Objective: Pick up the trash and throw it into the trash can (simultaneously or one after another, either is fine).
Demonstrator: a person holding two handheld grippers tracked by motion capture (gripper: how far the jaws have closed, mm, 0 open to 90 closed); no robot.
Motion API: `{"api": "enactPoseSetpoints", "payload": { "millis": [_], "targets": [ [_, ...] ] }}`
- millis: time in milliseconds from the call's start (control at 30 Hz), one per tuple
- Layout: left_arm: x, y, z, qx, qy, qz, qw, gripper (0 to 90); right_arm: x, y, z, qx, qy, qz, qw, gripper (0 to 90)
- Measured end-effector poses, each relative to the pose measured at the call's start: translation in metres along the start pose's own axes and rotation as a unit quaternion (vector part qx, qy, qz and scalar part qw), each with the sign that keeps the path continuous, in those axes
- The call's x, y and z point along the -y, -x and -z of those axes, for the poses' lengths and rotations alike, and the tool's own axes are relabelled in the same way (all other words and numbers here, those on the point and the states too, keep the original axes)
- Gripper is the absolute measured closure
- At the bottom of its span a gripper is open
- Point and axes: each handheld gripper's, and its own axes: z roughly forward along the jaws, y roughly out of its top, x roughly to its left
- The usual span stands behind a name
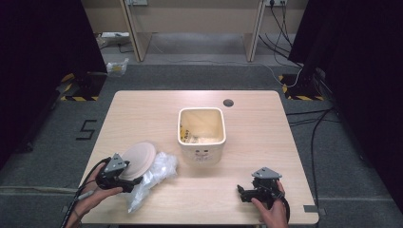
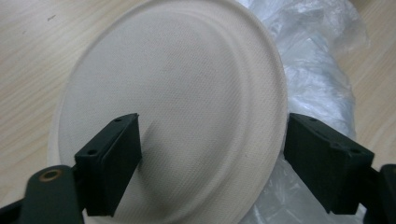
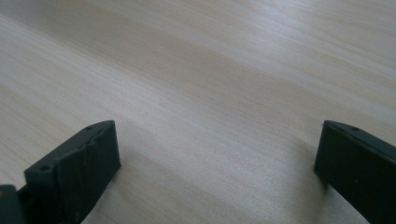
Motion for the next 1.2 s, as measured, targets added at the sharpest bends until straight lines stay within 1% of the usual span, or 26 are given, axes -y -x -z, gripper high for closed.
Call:
{"api": "enactPoseSetpoints", "payload": {
  "millis": [33, 133, 167, 267, 300, 333, 400, 467, 533, 567, 600, 667, 700, 767, 833, 867, 900, 933, 967, 1000, 1033, 1067, 1100, 1133, 1167, 1200],
  "targets": [
    [-0.001, -0.001, 0.002, -0.004, -0.001, -0.005, 1.0, 26.3, 0.0, 0.0, 0.0, 0.0, 0.0, 0.0, 1.0, 0.2],
    [-0.002, -0.001, 0.003, -0.007, -0.007, -0.012, 0.9999, 31.3, 0.0, 0.0, 0.0, 0.0, 0.0, 0.0, 1.0, 0.2],
    [-0.002, -0.001, 0.004, -0.007, -0.008, -0.014, 0.9998, 31.3, 0.0, 0.0, 0.0, 0.0, 0.0, 0.0, 1.0, 0.2],
    [-0.004, -0.003, 0.008, -0.006, -0.003, -0.019, 0.9998, 38.3, 0.0, 0.0, 0.0, 0.0, 0.0, 0.0, 1.0, 0.2],
    [-0.006, -0.004, 0.01, -0.006, 0.0, -0.02, 0.9998, 38.3, 0.0, 0.0, 0.0, 0.0, 0.0, 0.0, 1.0, 0.2],
    [-0.009, -0.005, 0.013, -0.007, 0.001, -0.021, 0.9997, 42.0, 0.0, 0.0, 0.0, 0.0, 0.0, 0.0, 1.0, 0.2],
    [-0.01, -0.006, 0.015, -0.009, 0.004, -0.021, 0.9997, 43.6, 0.0, 0.0, 0.0, 0.0, 0.0, 0.0, 1.0, 0.2],
    [-0.015, -0.01, 0.019, -0.01, 0.011, -0.017, 0.9998, 47.9, 0.0, 0.0, 0.0, 0.0, 0.0, 0.0, 1.0, 0.2],
    [-0.017, -0.012, 0.021, -0.01, 0.012, -0.015, 0.9998, 49.1, 0.0, 0.0, 0.0, 0.0, 0.0, 0.001, 1.0, 0.2],
    [-0.019, -0.015, 0.024, -0.013, 0.016, -0.009, 0.9997, 51.7, 0.0, 0.0, 0.0, 0.0, 0.0, 0.0, 1.0, 0.2],
    [-0.019, -0.015, 0.024, -0.013, 0.016, -0.009, 0.9997, 52.8, 0.0, 0.0, 0.0, 0.0, 0.0, 0.0, 1.0, 0.2],
    [-0.024, -0.019, 0.027, -0.021, 0.022, -0.003, 0.9995, 54.8, 0.0, 0.0, 0.0, 0.0, 0.0, -0.001, 1.0, 0.2],
    [-0.024, -0.019, 0.027, -0.021, 0.022, -0.003, 0.9995, 55.9, 0.0, 0.0, 0.0, 0.0, 0.0, -0.001, 1.0, 0.2],
    [-0.027, -0.02, 0.03, -0.03, 0.024, -0.003, 0.9993, 58.6, 0.0, 0.0, 0.0, 0.0, 0.0, 0.0, 1.0, 0.2],
    [-0.03, -0.019, 0.031, -0.043, 0.022, -0.007, 0.9988, 59.7, 0.0, 0.0, 0.0, 0.0, 0.001, 0.0, 1.0, 0.2],
    [-0.033, -0.018, 0.032, -0.057, 0.019, -0.015, 0.9981, 62.3, 0.0, 0.0, 0.0, 0.0, 0.001, 0.001, 1.0, 0.2],
    [-0.033, -0.018, 0.032, -0.057, 0.019, -0.015, 0.9981, 63.2, 0.0, 0.0, 0.0, 0.0, 0.001, 0.001, 1.0, 0.2],
    [-0.035, -0.018, 0.033, -0.067, 0.018, -0.015, 0.9975, 65.0, 0.0, 0.0, 0.0, 0.0, 0.001, 0.0, 1.0, 0.2],
    [-0.035, -0.018, 0.033, -0.067, 0.018, -0.015, 0.9975, 66.8, 0.0, 0.0, 0.0, 0.0, 0.001, 0.0, 1.0, 0.2],
    [-0.036, -0.018, 0.034, -0.072, 0.019, -0.017, 0.9971, 69.9, 0.0, 0.0, 0.0, 0.0, 0.001, 0.0, 1.0, 0.2],
    [-0.037, -0.018, 0.035, -0.072, 0.022, -0.014, 0.9971, 69.9, 0.0, 0.0, 0.0, 0.0, 0.001, 0.0, 1.0, 0.2],
    [-0.037, -0.019, 0.037, -0.07, 0.027, -0.008, 0.9971, 74.6, 0.0, 0.0, 0.0, 0.0, 0.001, 0.0, 1.0, 0.2],
    [-0.037, -0.019, 0.037, -0.07, 0.027, -0.008, 0.9971, 75.5, 0.0, 0.0, 0.0, 0.0, 0.001, 0.0, 1.0, 0.2],
    [-0.037, -0.021, 0.037, -0.078, 0.026, -0.005, 0.9966, 76.9, 0.0, 0.0, 0.0, 0.0, 0.001, 0.0, 1.0, 0.2],
    [-0.037, -0.021, 0.037, -0.078, 0.026, -0.005, 0.9966, 78.9, 0.0, 0.0, 0.0, 0.0, 0.001, 0.0, 1.0, 0.2],
    [-0.036, -0.022, 0.039, -0.083, 0.028, -0.003, 0.9962, 81.3, 0.0, 0.0, 0.0, 0.0, 0.001, 0.0, 1.0, 0.2]
  ]
}}
